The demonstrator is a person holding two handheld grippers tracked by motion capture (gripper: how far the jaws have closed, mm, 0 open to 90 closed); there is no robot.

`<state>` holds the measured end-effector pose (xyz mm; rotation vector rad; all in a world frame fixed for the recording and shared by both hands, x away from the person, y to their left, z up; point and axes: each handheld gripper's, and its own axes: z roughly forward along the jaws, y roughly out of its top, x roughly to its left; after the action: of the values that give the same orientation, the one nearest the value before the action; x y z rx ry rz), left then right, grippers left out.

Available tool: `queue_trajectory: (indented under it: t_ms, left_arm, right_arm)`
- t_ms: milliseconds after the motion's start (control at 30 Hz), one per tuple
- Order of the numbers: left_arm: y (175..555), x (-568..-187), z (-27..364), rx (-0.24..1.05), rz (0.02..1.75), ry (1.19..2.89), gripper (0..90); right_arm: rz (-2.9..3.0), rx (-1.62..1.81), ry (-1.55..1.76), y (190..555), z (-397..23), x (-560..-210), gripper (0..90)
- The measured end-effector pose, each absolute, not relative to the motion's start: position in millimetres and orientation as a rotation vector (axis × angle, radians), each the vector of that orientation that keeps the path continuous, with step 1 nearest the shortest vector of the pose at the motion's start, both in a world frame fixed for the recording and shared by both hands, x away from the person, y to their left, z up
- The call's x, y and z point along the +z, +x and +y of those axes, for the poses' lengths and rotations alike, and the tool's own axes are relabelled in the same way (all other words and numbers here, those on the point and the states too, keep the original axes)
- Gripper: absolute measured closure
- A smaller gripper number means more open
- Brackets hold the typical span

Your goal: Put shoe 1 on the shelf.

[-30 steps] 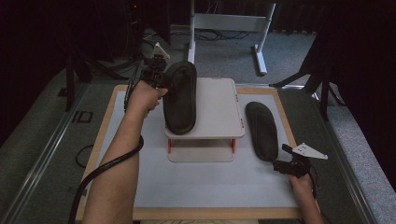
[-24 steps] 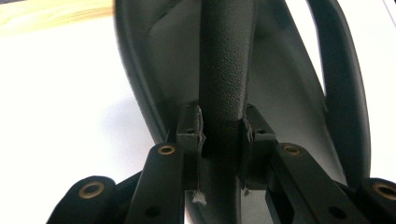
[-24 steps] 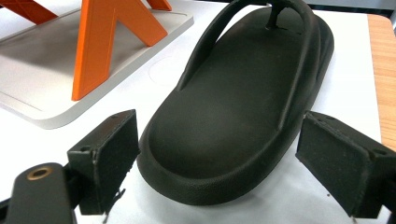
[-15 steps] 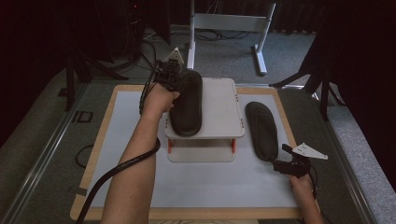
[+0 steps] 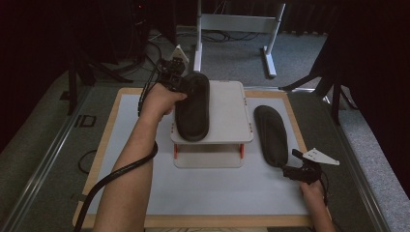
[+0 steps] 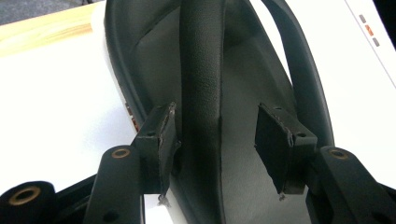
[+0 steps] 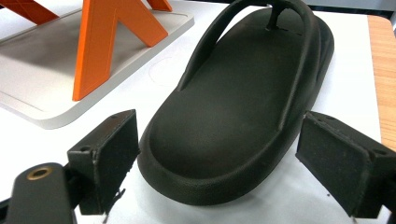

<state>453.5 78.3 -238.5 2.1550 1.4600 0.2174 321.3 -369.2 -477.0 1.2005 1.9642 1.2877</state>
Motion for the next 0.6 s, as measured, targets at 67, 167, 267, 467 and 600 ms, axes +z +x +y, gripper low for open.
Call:
queue_trajectory:
  t_ms: [67, 167, 267, 467, 600]
  left_arm:
    - [452, -237, 80, 0.200, 1.446, 2.144, 48.2]
    - [448, -231, 84, 0.197, 1.413, 2.139, 48.3]
    - [445, -229, 88, 0.191, 1.402, 2.134, 48.4]
    - [435, -229, 101, 0.172, 1.350, 2.114, 48.3]
    - [427, -225, 115, 0.172, 1.314, 2.076, 48.3]
  right_arm:
    - [1.965, 1.288, 1.199, 321, -369, -477, 12.4]
    - [1.965, 1.288, 1.200, 321, -369, -477, 12.4]
    - [1.964, 1.289, 1.200, 321, -369, -477, 12.4]
    - [1.965, 1.288, 1.199, 321, -369, -477, 12.4]
    - [1.965, 1.288, 1.198, 321, -369, -477, 12.4]
